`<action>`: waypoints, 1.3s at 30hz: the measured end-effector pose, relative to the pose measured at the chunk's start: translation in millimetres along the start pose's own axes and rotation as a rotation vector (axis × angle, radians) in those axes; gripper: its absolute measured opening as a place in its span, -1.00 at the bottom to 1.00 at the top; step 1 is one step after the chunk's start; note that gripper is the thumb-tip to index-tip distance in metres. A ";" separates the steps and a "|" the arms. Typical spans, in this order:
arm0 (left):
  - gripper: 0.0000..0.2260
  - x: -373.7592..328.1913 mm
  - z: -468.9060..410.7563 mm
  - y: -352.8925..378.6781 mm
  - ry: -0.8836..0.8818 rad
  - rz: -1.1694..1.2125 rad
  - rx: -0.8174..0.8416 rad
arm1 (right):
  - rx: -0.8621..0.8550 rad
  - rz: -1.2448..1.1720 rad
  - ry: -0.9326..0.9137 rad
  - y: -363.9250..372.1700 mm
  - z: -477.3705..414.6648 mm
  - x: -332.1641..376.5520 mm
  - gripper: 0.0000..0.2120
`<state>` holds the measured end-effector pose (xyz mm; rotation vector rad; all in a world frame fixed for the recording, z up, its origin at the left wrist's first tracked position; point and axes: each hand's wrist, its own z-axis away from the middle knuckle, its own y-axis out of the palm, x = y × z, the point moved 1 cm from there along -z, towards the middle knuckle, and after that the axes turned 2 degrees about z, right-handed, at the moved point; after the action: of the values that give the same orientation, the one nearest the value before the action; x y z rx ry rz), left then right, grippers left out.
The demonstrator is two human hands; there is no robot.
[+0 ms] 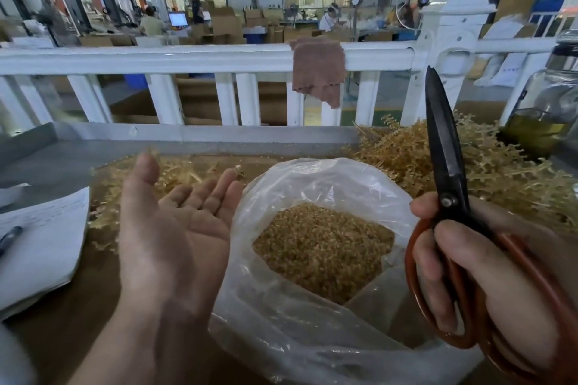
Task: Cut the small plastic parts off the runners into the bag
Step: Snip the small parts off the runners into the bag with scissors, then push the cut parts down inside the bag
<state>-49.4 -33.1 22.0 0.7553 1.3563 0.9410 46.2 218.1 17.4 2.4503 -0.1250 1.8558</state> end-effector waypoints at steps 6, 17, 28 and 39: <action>-0.85 11.3 9.7 0.8 0.432 -0.544 0.027 | -0.014 0.065 -0.002 2.2 4.4 7.1 -0.43; -0.72 45.4 38.3 4.1 0.848 -1.707 0.669 | 0.129 1.145 -0.023 -12.7 -0.3 31.6 -0.52; -0.24 52.3 24.4 -8.0 0.462 -1.735 0.571 | 0.362 1.457 0.123 -20.9 -1.8 18.1 -0.81; -0.45 41.2 30.3 -8.0 0.619 -1.461 0.645 | 0.400 1.593 0.236 -24.3 -1.7 12.0 -0.78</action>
<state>-19.5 2.3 -1.1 -0.2537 2.2167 -0.5206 50.4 242.1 29.4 2.3033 -2.4521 2.6588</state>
